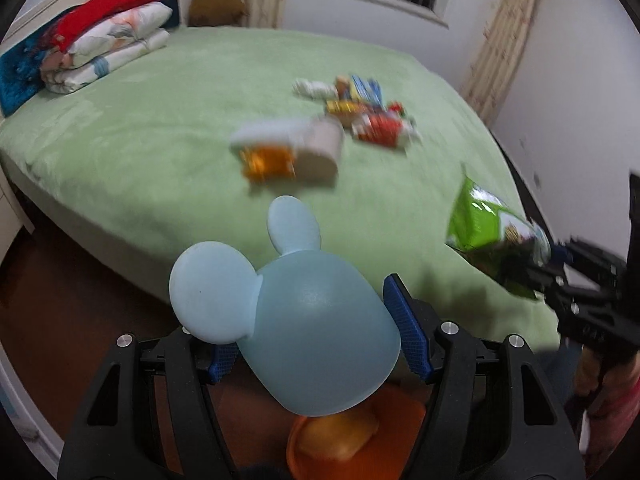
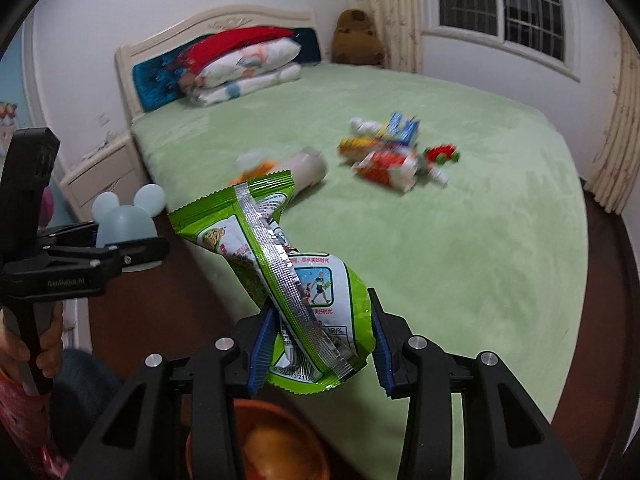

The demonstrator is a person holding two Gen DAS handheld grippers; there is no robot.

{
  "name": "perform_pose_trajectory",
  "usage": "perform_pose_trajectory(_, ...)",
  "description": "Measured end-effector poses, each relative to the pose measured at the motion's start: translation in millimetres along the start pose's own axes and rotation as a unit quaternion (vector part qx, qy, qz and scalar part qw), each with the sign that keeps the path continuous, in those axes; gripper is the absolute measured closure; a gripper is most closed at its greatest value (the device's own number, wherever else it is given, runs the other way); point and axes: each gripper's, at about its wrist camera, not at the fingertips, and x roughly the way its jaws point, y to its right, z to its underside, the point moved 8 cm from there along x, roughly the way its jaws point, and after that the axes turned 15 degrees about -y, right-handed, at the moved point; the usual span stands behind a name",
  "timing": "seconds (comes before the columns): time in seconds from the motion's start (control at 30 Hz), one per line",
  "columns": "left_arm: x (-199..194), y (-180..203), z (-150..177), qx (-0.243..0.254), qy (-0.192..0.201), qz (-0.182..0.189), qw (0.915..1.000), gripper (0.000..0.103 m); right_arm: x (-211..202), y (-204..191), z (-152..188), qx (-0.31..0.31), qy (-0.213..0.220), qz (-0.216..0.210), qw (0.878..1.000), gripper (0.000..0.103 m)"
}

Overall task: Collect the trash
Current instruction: 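Lower both held items into the orange bucket and open both grippers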

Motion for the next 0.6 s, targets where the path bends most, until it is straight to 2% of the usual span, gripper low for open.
perform_pose_trajectory(0.07,7,8,25,0.014,-0.022,-0.002,0.9997,0.039,6,-10,16,-0.008,-0.018,-0.007,1.000,0.061)
perform_pose_trajectory(0.23,52,18,93,0.005,-0.114,0.027,0.9931,0.039,43,-35,68,-0.027,-0.096,-0.028,0.995,0.060)
perform_pose_trajectory(0.37,99,24,141,-0.008,-0.196,0.049,0.9794,0.039,84,-38,107,-0.010,-0.167,-0.040,0.985,0.060)
perform_pose_trajectory(0.5,136,31,174,-0.004,-0.255,0.054,0.9654,0.039,125,-37,141,0.018,-0.229,-0.043,0.972,0.060)
perform_pose_trajectory(0.6,158,34,191,0.002,-0.289,0.048,0.9562,0.039,148,-37,160,0.023,-0.262,-0.026,0.964,0.060)
